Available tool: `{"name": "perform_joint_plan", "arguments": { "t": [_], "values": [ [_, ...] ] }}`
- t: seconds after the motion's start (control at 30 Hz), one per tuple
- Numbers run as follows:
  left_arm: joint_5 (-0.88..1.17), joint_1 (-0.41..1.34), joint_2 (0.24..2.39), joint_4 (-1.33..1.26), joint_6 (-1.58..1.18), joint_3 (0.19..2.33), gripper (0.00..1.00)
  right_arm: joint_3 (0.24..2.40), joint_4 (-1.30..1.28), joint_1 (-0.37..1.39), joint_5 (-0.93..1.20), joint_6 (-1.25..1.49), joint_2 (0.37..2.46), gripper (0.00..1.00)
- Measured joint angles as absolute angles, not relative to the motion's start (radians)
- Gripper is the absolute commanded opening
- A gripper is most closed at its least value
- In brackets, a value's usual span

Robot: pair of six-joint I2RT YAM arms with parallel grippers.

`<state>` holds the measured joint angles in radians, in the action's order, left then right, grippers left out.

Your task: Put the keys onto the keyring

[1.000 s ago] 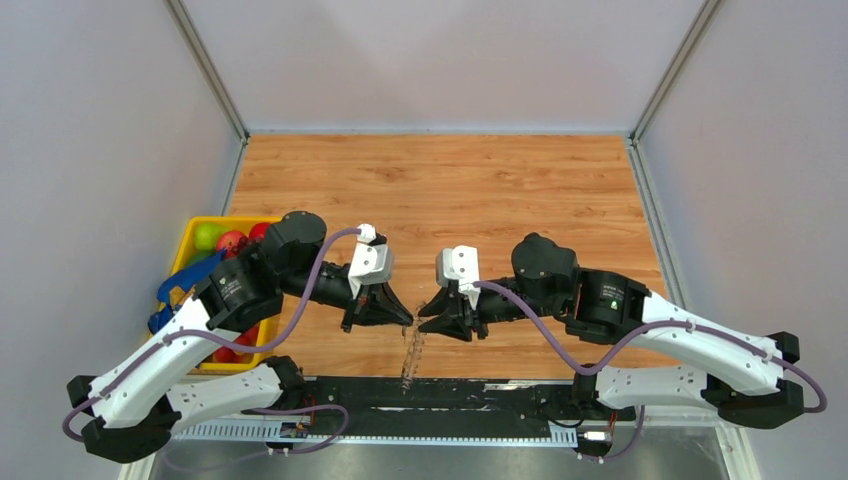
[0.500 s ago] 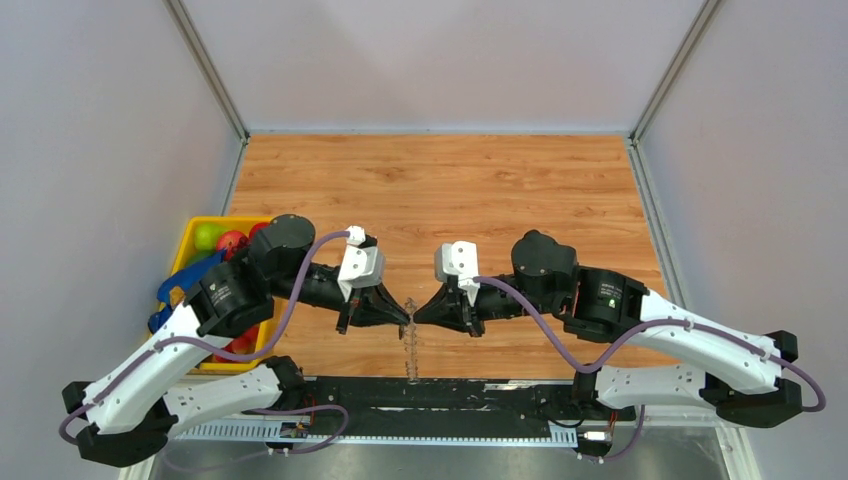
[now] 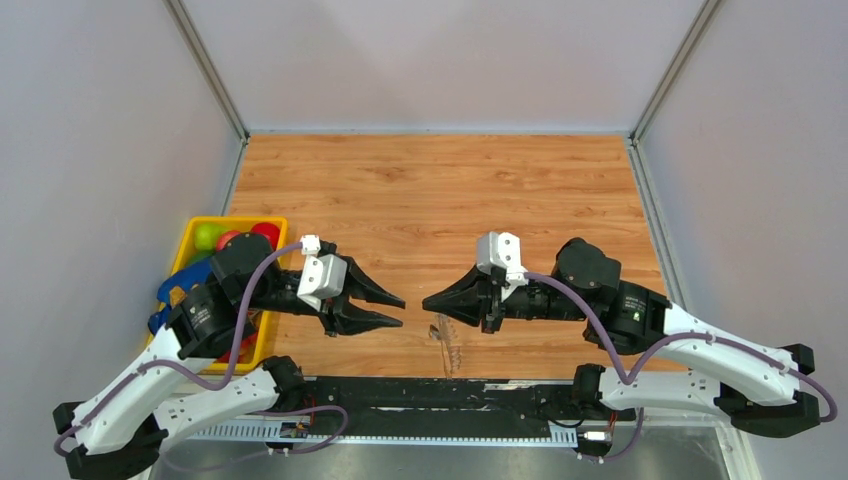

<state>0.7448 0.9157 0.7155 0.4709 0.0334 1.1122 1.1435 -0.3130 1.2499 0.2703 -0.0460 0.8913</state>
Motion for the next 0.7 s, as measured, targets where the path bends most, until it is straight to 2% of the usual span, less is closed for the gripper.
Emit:
{"name": "perform_joint_plan", "arguments": {
  "t": [0.5, 0.53, 0.6, 0.7],
  "values": [
    [0.69, 0.916, 0.701, 0.357, -0.006, 1.036, 0.45, 1.086, -0.242, 1.25, 0.213, -0.027, 0.861, 0.0],
    [0.684, 0.916, 0.698, 0.356, -0.009, 1.032, 0.45, 1.079, -0.242, 1.25, 0.205, -0.026, 0.856, 0.03],
    [0.669, 0.916, 0.686, 0.354, -0.013, 1.022, 0.45, 1.055, -0.243, 1.25, 0.183, -0.017, 0.847, 0.17],
    [0.636, 0.916, 0.67, 0.353, -0.019, 1.003, 0.45, 1.008, -0.244, 1.25, 0.145, 0.006, 0.844, 0.45]
  ]
}}
